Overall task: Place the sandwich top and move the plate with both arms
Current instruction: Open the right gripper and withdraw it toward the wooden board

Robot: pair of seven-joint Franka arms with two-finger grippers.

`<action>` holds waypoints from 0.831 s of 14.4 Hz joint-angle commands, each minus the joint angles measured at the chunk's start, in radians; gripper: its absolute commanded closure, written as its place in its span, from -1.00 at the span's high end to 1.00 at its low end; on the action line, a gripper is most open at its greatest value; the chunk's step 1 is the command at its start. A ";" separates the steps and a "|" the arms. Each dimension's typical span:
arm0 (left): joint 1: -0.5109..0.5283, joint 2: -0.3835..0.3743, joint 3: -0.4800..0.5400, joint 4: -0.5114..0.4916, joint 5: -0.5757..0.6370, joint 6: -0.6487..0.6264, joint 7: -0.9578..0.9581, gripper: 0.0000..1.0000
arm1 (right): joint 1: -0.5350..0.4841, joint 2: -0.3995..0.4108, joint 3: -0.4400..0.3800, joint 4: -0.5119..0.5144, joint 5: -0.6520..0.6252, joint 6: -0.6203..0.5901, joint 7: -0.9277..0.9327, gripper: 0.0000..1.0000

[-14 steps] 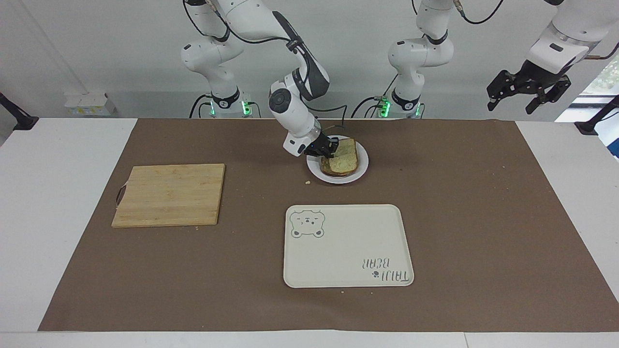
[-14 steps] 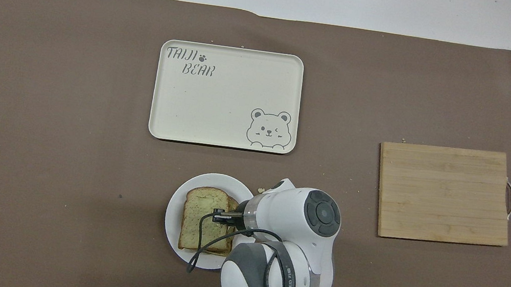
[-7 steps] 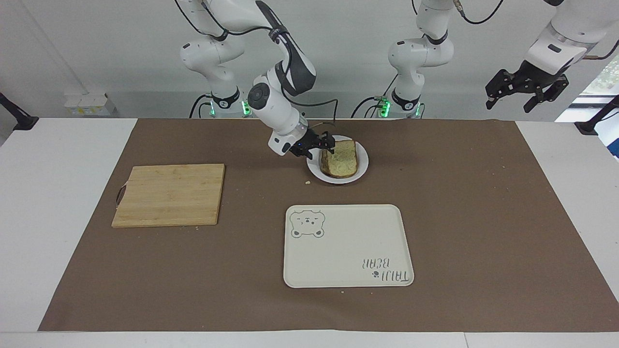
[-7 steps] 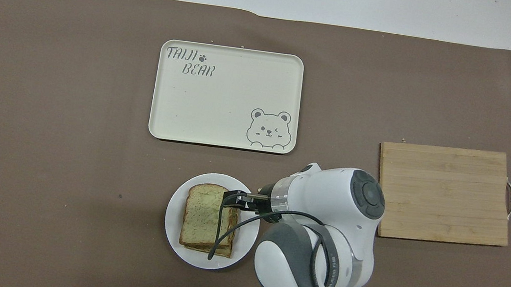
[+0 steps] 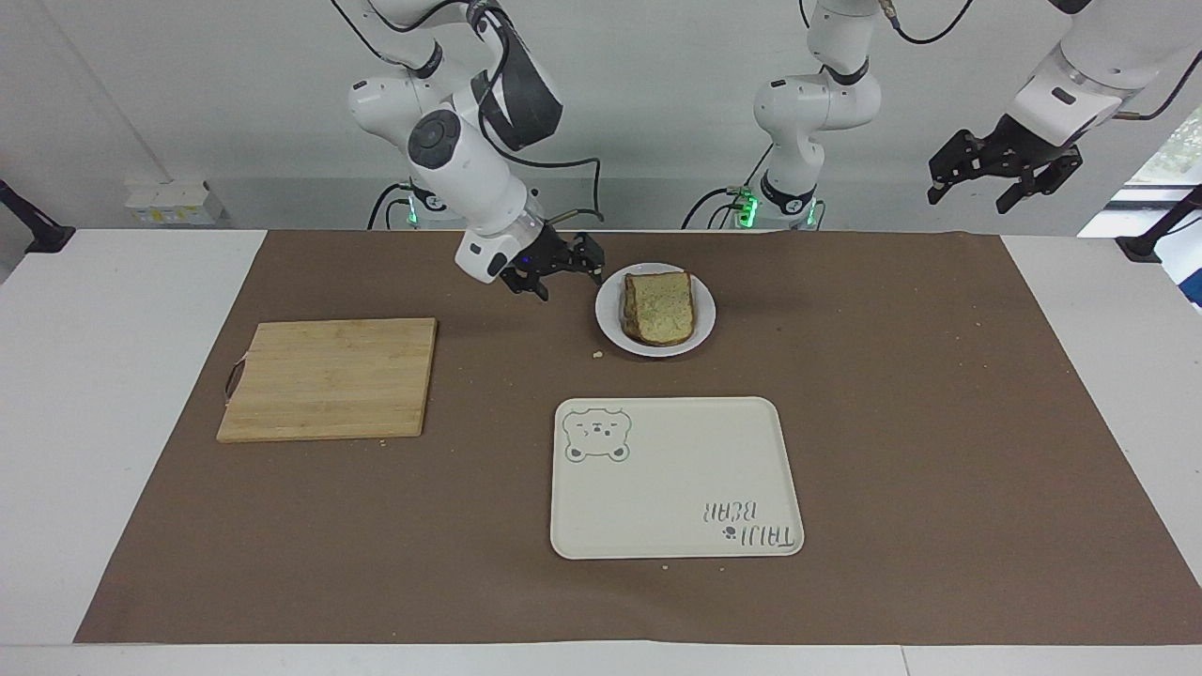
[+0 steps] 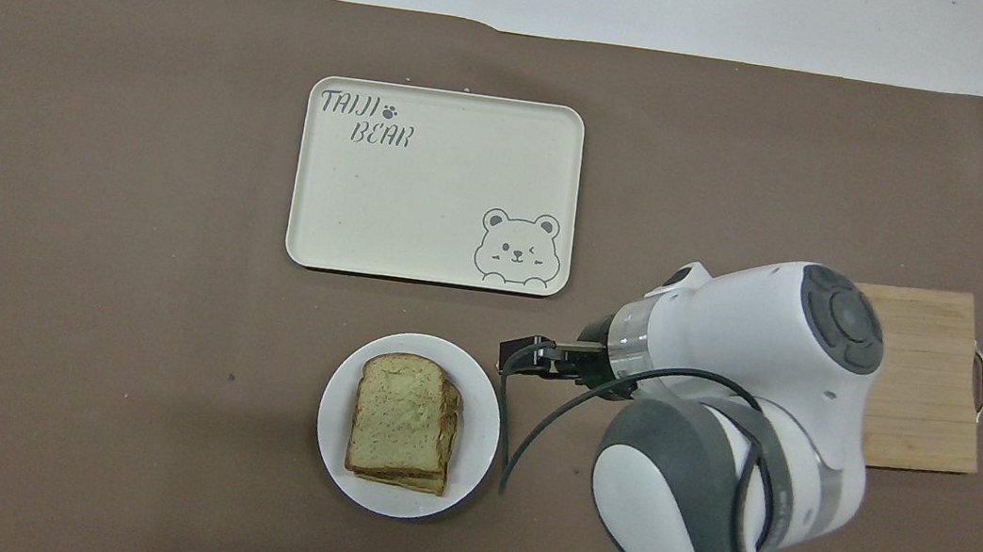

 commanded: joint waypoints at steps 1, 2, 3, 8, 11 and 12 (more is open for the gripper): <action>-0.011 -0.112 0.000 -0.213 -0.070 0.107 0.007 1.00 | -0.090 0.014 0.012 0.109 -0.086 -0.079 -0.018 1.00; -0.017 -0.135 -0.005 -0.276 -0.123 0.142 0.010 1.00 | -0.116 0.016 0.013 0.150 -0.148 -0.095 -0.022 1.00; -0.034 -0.149 -0.008 -0.334 -0.165 0.181 0.010 1.00 | -0.133 0.017 0.013 0.182 -0.204 -0.114 -0.022 1.00; -0.161 -0.235 -0.008 -0.662 -0.289 0.484 0.053 1.00 | -0.276 0.017 0.006 0.278 -0.372 -0.189 -0.108 1.00; -0.193 -0.252 -0.008 -0.803 -0.418 0.616 0.076 1.00 | -0.333 0.008 0.003 0.310 -0.476 -0.258 -0.202 1.00; -0.202 -0.251 -0.008 -0.855 -0.472 0.676 0.114 1.00 | -0.337 -0.007 -0.002 0.310 -0.481 -0.275 -0.200 1.00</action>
